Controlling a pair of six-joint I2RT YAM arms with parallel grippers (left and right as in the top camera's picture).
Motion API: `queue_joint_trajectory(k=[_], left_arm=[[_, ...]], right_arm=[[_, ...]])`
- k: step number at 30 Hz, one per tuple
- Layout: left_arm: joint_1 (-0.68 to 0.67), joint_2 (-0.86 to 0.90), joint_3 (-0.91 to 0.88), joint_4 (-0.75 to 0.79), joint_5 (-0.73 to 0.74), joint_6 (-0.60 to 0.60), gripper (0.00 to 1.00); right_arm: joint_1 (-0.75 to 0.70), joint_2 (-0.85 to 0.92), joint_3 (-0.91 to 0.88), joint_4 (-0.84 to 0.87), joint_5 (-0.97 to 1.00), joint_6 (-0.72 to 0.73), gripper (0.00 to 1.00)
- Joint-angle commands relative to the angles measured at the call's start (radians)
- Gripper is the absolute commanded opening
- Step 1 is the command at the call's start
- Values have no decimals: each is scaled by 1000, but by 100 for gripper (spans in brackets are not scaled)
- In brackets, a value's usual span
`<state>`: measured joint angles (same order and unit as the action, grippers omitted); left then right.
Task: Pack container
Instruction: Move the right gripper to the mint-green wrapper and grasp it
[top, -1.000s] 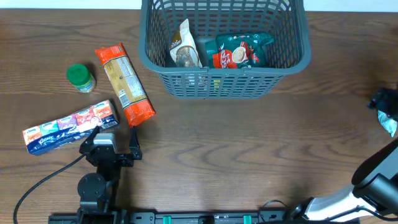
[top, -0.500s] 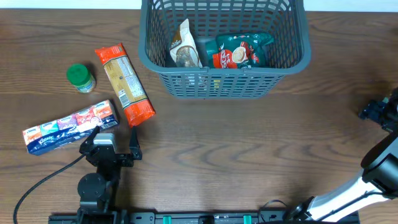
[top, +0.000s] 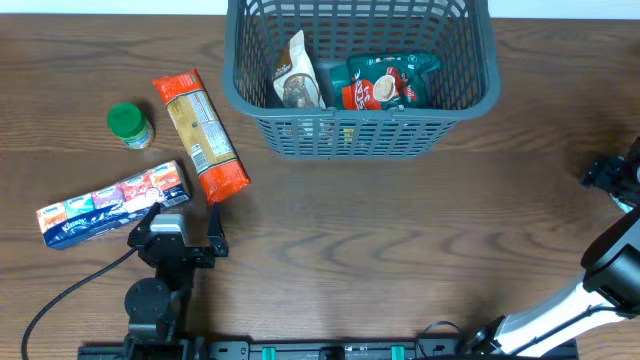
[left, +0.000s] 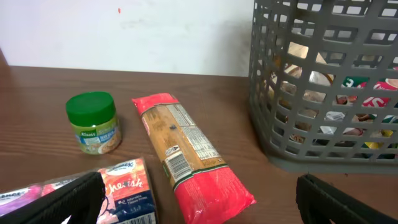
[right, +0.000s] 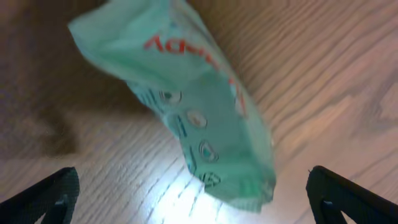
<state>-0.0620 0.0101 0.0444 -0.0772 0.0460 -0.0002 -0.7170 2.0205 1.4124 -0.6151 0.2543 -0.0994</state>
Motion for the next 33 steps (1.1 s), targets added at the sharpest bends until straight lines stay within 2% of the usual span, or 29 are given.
queue_joint_trajectory(k=[1, 11, 14, 15, 16, 17, 19, 20, 27, 33], left_arm=[[-3, -4, -27, -14, -4, -1, 99], [-3, -4, -27, -14, -4, -1, 99], [-3, -4, -27, -14, -4, -1, 98], [-3, -4, -27, -14, -4, -1, 99], [-3, -4, -27, -14, -4, -1, 99], [-3, -4, -27, -14, -4, -1, 99], [-3, -4, -27, -14, -4, -1, 99], [-3, -4, -27, -14, -4, -1, 99], [-3, -4, -27, -14, -4, -1, 99], [-3, -4, -27, -14, -4, -1, 99]], right_arm=[[-8, 31, 1, 18, 3, -38, 99], [-40, 130, 1, 48, -24, -44, 99], [-45, 144, 1, 50, -37, -36, 94], [-45, 145, 1, 51, -43, -36, 83], [-45, 145, 1, 52, -48, -36, 62], [-45, 145, 1, 55, -50, -35, 27], [-43, 145, 1, 55, -49, -28, 6], [-42, 145, 1, 55, -49, -23, 1], [-28, 145, 1, 43, -85, 17, 1], [45, 108, 13, 24, -173, 21, 1]])
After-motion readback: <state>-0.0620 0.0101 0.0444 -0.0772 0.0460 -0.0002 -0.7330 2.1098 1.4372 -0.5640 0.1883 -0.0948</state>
